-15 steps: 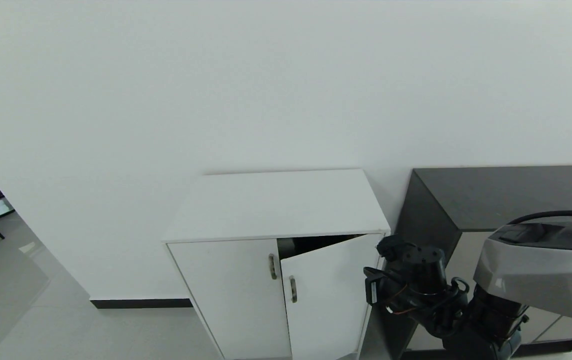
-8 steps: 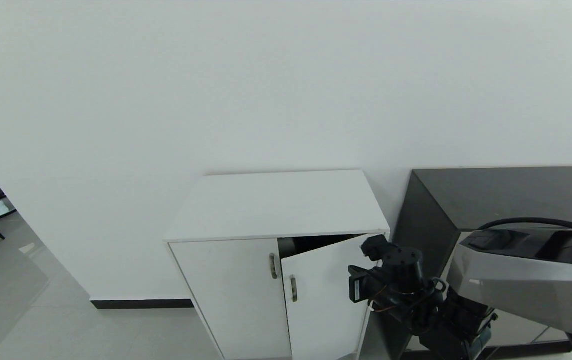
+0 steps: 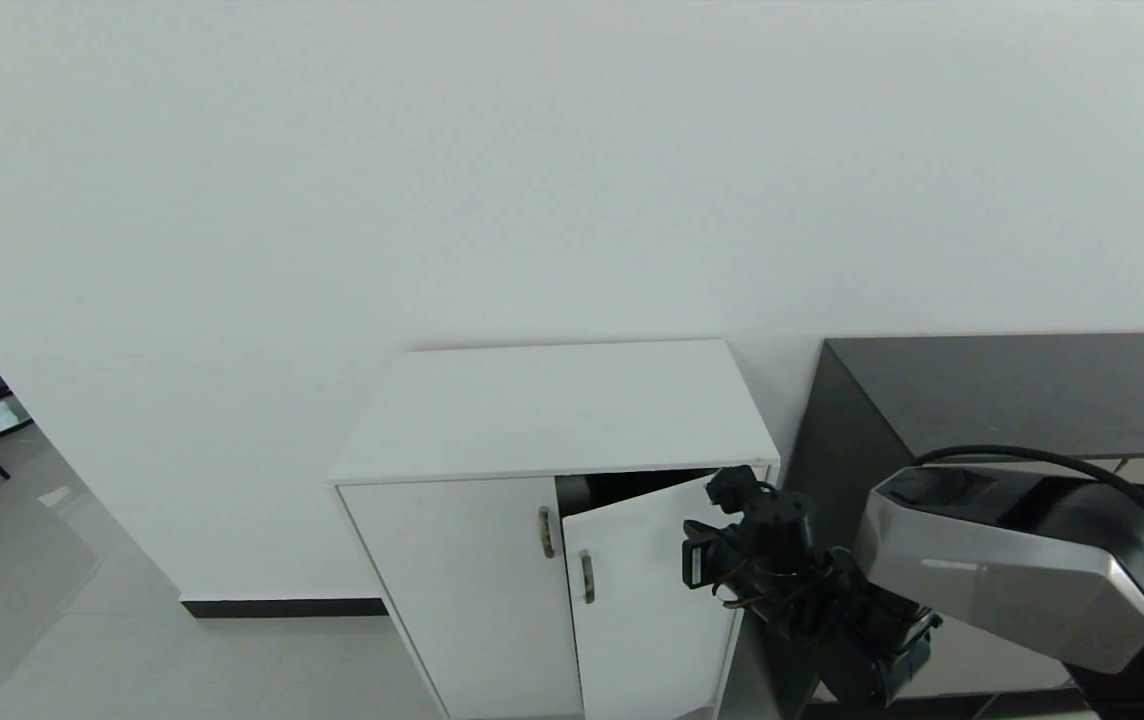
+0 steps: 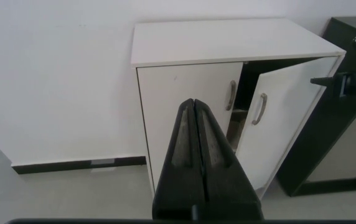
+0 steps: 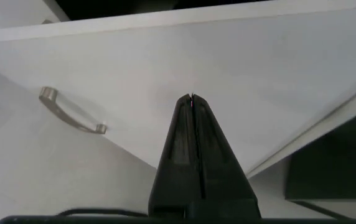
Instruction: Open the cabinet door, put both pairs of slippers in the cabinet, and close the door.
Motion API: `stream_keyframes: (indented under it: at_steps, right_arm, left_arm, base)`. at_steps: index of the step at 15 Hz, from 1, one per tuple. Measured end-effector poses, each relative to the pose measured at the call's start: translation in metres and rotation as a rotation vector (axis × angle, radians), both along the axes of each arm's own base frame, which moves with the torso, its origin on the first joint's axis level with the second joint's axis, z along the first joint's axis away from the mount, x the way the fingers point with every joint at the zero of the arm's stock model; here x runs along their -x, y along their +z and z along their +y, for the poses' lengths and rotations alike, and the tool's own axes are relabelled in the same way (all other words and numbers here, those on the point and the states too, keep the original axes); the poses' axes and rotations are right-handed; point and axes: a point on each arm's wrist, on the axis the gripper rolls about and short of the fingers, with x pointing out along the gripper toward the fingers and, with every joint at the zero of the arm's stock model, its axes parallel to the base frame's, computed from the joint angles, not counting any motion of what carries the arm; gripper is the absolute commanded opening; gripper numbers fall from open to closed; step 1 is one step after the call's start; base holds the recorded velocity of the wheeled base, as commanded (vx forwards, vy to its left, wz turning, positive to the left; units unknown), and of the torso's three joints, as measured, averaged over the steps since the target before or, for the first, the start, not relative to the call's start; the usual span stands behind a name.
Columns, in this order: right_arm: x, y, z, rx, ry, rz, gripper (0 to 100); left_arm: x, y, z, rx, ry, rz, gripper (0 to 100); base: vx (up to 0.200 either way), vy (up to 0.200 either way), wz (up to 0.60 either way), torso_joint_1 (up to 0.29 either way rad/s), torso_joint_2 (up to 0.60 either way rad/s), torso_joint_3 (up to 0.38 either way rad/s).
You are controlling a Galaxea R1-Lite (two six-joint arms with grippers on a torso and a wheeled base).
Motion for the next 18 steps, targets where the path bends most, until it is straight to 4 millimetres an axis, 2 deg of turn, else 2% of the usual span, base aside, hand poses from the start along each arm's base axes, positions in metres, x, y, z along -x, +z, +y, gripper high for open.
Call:
stream_keyframes:
  at_steps: [3,9,18]
  right_arm:
    - [-0.015,-0.001,0.001,0.009,-0.018,0.013,0]
    - [-0.044,0.009,0.004,0.013,-0.07,-0.001,0]
    - [-0.052,0.013,0.004,0.018,-0.077,-0.017,0]
  left_arm:
    - [0.0,0.0,0.0,0.0,0.0,0.0,0]
    - [0.0,0.0,0.0,0.001,0.001,0.0,0]
    - [0.0,0.0,0.0,0.001,0.0,0.0,0]
  base:
    - [0.0,0.0,0.0,0.0,0.0,0.0]
    - [0.0,0.0,0.0,0.0,0.0,0.0]
    - [0.0,0.0,0.0,0.0,0.0,0.0]
